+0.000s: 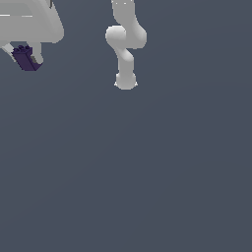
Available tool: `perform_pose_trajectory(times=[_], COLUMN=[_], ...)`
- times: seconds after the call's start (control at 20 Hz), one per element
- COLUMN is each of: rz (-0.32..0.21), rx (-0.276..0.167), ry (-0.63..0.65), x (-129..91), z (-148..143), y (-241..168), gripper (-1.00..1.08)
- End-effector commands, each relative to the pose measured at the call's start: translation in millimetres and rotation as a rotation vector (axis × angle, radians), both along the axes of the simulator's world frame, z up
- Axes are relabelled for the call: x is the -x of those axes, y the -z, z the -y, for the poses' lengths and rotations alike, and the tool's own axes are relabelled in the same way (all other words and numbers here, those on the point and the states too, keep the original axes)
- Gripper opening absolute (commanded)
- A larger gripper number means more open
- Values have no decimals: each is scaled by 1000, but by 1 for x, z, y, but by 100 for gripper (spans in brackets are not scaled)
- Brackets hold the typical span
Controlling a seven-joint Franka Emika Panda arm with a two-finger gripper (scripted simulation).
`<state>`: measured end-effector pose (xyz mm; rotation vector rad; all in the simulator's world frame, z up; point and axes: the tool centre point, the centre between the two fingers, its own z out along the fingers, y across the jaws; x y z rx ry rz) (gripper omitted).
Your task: Pick up the object and move it to a goal position.
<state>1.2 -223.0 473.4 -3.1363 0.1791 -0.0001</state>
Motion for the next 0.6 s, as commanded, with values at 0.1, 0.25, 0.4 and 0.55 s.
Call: perform_pose_trajectory(times=[0.1, 0.25, 0.4, 0.55], rz=[0, 0, 0, 0], rx=[0, 0, 0, 0], ry=[0, 0, 0, 0], x=[-3, -4, -5, -5], z=[4, 6, 6, 6], y=[-9, -13, -15, -15], gripper=[-100, -100, -100, -100])
